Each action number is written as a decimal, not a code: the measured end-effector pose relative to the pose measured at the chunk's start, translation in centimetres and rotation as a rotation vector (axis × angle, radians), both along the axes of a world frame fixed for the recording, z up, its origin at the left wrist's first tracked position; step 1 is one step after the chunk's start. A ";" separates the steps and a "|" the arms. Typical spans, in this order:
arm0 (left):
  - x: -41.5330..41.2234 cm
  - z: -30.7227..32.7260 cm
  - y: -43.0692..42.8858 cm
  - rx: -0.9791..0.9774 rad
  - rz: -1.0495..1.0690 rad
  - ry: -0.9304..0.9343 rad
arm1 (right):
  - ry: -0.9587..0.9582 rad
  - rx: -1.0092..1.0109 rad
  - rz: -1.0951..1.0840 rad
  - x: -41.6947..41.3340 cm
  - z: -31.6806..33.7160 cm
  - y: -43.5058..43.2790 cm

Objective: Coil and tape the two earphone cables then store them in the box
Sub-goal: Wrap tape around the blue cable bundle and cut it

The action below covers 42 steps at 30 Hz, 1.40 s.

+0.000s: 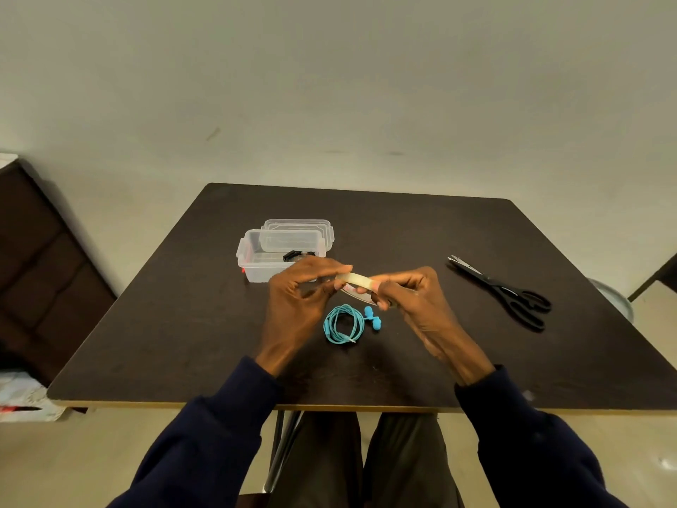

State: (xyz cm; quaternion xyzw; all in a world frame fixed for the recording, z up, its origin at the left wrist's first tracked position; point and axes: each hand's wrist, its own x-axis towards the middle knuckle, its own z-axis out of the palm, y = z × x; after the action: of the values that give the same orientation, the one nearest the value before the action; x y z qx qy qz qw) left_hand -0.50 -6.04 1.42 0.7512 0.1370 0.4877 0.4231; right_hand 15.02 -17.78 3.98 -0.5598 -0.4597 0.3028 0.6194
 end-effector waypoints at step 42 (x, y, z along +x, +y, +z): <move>-0.2 -1.1 1.5 -0.266 -0.119 -0.070 | -0.096 -0.102 0.172 0.8 -0.1 0.6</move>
State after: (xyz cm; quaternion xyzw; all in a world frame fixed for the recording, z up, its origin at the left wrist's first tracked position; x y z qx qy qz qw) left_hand -0.73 -4.58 0.29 0.6779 0.1406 0.4654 0.5515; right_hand 15.83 -17.18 3.88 -0.5629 -0.5194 0.3505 0.5391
